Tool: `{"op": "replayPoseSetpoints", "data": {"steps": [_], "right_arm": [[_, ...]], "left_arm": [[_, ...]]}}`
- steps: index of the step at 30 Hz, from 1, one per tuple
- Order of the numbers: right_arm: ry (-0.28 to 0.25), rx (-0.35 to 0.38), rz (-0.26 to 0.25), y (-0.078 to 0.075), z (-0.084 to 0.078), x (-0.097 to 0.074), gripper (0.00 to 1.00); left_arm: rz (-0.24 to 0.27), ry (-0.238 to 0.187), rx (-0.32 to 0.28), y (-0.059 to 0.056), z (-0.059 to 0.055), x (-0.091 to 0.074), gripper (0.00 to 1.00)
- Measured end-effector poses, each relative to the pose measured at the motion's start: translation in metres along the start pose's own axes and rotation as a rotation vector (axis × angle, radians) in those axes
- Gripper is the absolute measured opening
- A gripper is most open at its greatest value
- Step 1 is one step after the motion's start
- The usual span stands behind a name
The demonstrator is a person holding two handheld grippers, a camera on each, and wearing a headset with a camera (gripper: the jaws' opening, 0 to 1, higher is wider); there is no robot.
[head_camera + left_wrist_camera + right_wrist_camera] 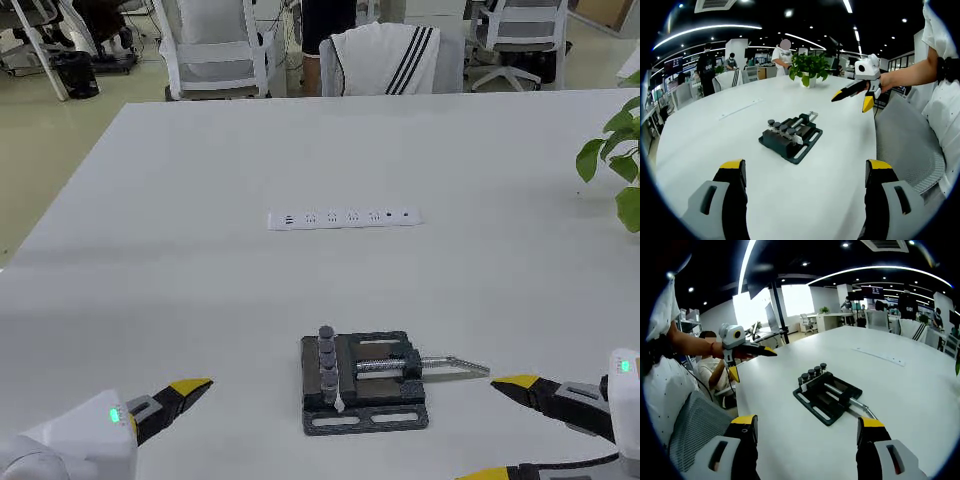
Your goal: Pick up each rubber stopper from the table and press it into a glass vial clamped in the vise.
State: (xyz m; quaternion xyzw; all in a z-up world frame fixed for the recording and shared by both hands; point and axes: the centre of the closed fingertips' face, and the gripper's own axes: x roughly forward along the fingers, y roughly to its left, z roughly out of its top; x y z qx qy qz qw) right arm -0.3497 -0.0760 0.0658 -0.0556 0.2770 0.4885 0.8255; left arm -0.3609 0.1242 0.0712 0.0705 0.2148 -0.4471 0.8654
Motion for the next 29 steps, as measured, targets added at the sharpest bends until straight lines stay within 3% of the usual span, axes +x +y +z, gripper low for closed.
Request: {"op": "replayPoseSetpoints", "data": {"steps": [29], "right_arm": [[-0.008,0.004,0.0,0.0026,0.0025,-0.0019,0.77]], "left_arm": [[-0.004,-0.004,0.0,-0.0013,-0.0004,0.0011,0.98]]}}
